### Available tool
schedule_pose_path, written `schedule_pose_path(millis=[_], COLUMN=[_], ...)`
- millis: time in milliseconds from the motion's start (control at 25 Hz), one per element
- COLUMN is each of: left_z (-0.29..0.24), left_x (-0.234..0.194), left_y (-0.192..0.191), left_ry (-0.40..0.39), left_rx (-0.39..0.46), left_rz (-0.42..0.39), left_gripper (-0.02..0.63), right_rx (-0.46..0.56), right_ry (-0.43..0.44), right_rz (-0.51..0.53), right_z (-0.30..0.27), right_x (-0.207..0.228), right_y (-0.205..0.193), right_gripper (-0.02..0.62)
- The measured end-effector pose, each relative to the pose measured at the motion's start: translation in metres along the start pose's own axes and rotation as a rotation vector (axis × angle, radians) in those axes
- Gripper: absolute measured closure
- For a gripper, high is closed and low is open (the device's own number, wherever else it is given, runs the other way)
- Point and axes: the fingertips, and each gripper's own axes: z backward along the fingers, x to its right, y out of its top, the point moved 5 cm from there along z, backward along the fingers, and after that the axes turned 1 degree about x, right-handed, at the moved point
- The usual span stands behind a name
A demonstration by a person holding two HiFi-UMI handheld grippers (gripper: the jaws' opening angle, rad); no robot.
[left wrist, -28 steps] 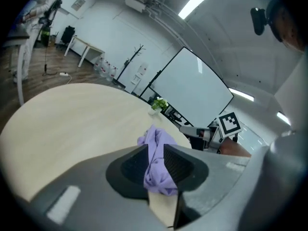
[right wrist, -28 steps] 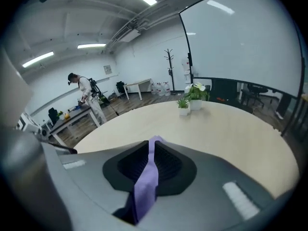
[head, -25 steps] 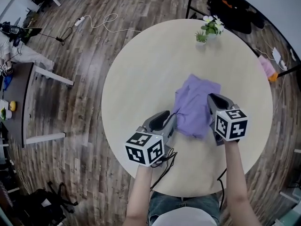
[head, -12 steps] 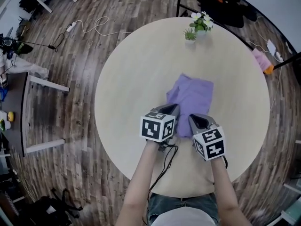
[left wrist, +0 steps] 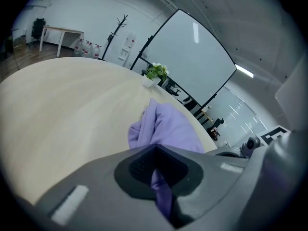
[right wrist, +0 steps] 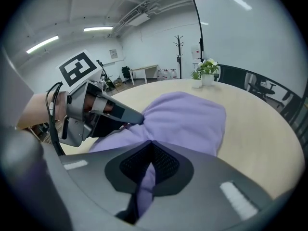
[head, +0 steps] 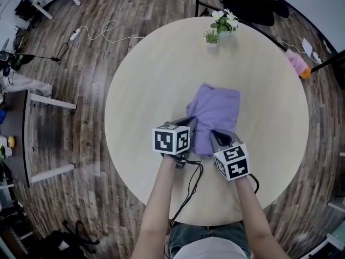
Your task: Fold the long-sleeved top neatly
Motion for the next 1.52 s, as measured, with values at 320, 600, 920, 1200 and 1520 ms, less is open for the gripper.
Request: schedule_pose_path(millis=[320,600,920,1200,1520], left_z=[0.025,0.079,0.158,0.218,0.257], left_x=[0.008,0.025,0.077,0.13,0.174], left_y=[0.009,0.028,0.058,0.068,0.065], left_ry=[0.025,0.091,0.206,0.3,0.325], left_rx=[0.088,0.213,0.413,0.572,0.671], left_rz=[-0.064,-0.155,-0.316,-0.406,-0.427], left_gripper=[0.604,0.604,0.604,0.604,0.604], right_rx=[0.063,0.197,0.392,0.545,0.662], right_ry=[-0.032,-0.194,-0.321,-0.349,-0.394], right_rz=[-0.033,-0.069,-0.102,-0.092,-0.035], right_z=[0.018,0.073,0.155,0.224,0.287], right_x=[0.002,0.022,0.032,0.023,0.015], right_y=[0.009,0.023,0.047,0.071,0.088], right_gripper=[0.567,0.569,0.571,0.571,0.571])
